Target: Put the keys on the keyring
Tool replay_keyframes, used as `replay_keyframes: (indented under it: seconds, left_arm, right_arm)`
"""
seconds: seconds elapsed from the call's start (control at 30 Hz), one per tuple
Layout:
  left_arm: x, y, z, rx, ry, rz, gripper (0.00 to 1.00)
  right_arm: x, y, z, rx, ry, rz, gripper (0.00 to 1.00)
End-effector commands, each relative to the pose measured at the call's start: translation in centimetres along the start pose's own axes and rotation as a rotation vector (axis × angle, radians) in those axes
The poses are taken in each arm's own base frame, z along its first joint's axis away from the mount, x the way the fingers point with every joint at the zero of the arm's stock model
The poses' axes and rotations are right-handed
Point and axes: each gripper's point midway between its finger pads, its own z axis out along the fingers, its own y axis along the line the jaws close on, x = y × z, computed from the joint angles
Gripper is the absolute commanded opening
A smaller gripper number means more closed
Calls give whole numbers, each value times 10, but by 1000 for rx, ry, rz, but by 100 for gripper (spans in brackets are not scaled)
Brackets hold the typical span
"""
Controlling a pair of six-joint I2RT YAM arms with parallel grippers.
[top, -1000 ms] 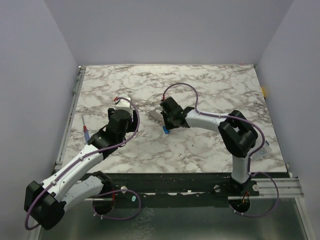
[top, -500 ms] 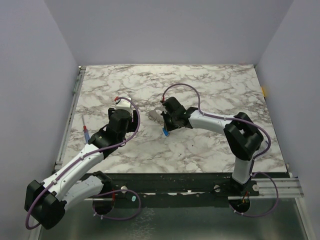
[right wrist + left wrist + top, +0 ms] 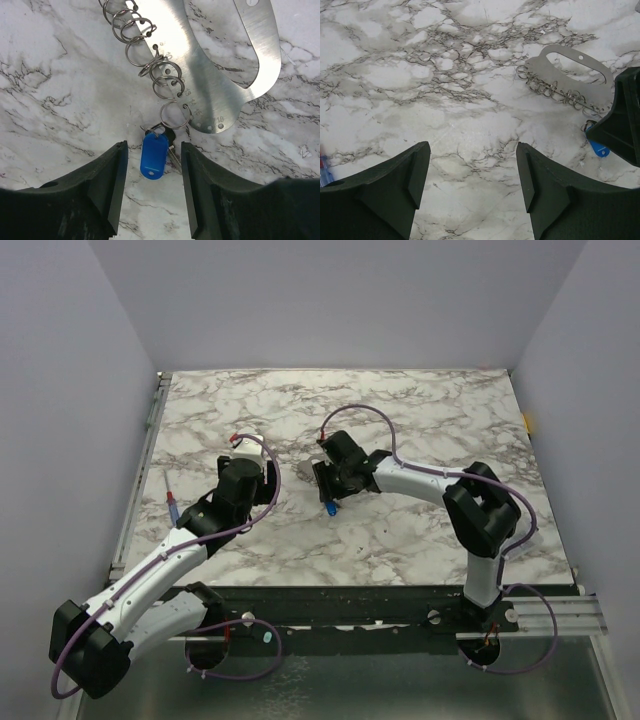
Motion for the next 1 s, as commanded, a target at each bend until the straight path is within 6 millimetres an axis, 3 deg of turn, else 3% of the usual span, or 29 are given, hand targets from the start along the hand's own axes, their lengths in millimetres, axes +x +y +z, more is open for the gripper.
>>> replay_keyframes:
  seconds: [0.0, 0.17, 0.33, 0.47, 0.53, 0.7, 0.8, 0.97]
  left_arm:
    - [0, 1, -2, 12, -1, 9, 76]
    - [-1, -5, -4, 54, -5, 18, 75]
    - [-1, -14, -5, 106, -10, 27, 75]
    - [-3, -39, -2, 241, -50, 38, 72]
    - [3, -60, -2, 352, -48, 48, 69]
    - [-12, -90, 1, 456, -151, 138, 66]
    - [-18, -123, -1, 621, -178, 272, 65]
    - [-13, -174, 21, 773, -84, 401, 60]
  right_arm:
    - [0, 2, 4, 7, 18, -22, 55]
    - [-8, 5, 2, -19, -20, -41, 53]
    - [-38, -27, -13, 43, -145, -84, 52]
    - [-58, -50, -37, 83, -262, -29, 75]
    - [-57, -64, -46, 110, -291, 42, 81]
    - [-44, -120, -77, 220, -369, 301, 82]
    - [-27, -146, -93, 209, -403, 426, 82]
    - [-12, -150, -108, 187, -422, 425, 82]
